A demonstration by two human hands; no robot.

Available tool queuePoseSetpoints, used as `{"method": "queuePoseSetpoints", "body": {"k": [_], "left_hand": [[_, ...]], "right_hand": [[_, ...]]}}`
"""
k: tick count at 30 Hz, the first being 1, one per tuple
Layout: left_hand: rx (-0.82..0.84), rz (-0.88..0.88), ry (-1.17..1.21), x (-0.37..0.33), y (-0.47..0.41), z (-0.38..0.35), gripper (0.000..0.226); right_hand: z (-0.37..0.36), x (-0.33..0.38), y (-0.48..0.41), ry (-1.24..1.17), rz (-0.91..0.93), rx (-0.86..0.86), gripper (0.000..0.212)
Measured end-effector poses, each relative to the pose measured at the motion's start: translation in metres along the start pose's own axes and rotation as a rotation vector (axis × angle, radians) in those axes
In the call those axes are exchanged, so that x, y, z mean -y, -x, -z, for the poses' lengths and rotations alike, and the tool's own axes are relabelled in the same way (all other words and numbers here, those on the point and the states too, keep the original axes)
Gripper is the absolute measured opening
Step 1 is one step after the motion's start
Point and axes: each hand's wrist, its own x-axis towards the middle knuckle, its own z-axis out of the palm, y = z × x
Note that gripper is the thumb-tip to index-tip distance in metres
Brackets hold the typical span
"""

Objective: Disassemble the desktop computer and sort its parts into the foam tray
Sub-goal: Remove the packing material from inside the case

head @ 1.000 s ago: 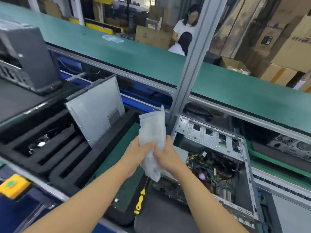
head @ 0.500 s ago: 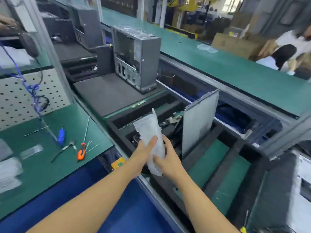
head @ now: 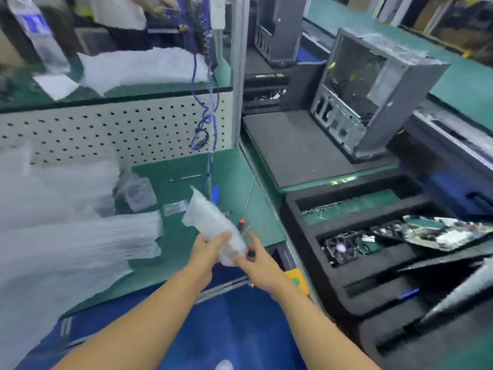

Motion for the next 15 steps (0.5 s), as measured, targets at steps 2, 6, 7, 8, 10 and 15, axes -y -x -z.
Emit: {"method": "queuePoseSetpoints", "body": {"k": [2,6,7,8,10,15], "left_hand": [[-0.220,0.029,0.064,0.003,-0.015,0.026,0.052],[-0.392,0.076,0.241,-0.007,-0.049,0.078,0.052],[-0.410,0.080,0.300,-0.014,-0.058,0.089,0.056],[-0.408,0.077,0.361,-0.021,-0.066,0.101,0.061],[-0.334,0.057,0.425,-0.034,-0.077,0.120,0.077],[-0.182,0.129,0.356,-0.024,-0.085,0.141,0.100]], "right_hand": [[-0.021,0.008,-0.021,0.008,-0.041,-0.005,0.079],[-0.059,0.020,-0.052,-0.021,-0.112,0.085,0.072],[-0.068,0.021,-0.058,-0.010,-0.125,0.107,0.070],[-0.075,0.021,-0.063,-0.002,-0.138,0.127,0.069],[-0.090,0.020,-0.073,-0.016,-0.158,0.154,0.070],[-0.113,0.019,-0.094,-0.076,-0.184,0.181,0.068]]}}
